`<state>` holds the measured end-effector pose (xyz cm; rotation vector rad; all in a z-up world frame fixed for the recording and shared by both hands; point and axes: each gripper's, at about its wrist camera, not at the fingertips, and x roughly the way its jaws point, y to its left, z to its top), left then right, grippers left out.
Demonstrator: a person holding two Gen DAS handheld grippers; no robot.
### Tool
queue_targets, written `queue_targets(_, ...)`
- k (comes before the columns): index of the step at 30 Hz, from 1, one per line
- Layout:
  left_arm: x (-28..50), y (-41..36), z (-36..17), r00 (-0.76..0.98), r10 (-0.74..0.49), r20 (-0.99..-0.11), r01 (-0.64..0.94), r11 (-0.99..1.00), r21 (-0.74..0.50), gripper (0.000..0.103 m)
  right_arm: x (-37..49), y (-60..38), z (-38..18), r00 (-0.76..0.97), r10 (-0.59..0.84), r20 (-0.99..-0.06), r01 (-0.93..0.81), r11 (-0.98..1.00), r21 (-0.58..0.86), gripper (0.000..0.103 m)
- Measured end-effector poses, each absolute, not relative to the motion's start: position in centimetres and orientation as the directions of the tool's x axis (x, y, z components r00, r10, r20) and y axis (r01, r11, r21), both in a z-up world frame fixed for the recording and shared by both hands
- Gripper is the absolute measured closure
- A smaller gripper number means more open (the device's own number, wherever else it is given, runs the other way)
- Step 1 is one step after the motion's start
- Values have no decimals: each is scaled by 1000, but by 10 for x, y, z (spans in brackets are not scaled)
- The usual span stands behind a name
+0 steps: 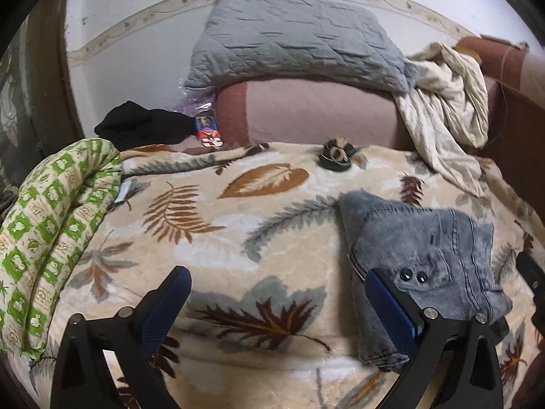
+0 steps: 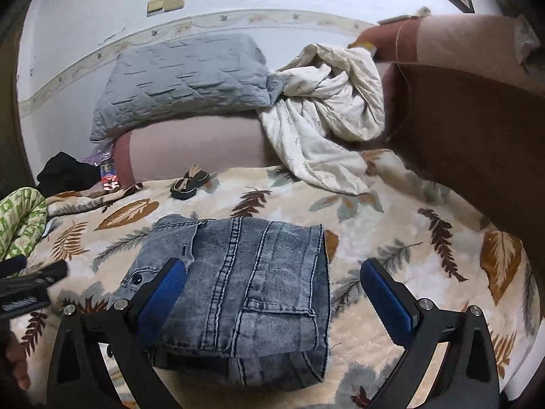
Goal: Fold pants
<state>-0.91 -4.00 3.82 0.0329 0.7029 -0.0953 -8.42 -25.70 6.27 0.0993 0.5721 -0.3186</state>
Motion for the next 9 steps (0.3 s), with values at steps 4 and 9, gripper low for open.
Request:
queue_targets(4,-4,-33,36,755,-90,-649,102,995,-19,0,-69,-254,59,799,-198,-568,287,955,71,1)
queue_targets(9,-3,-46,29,757,-84,-648,132,991,25,0,-56,-242,57,802,-145,-579,240,967,90,1)
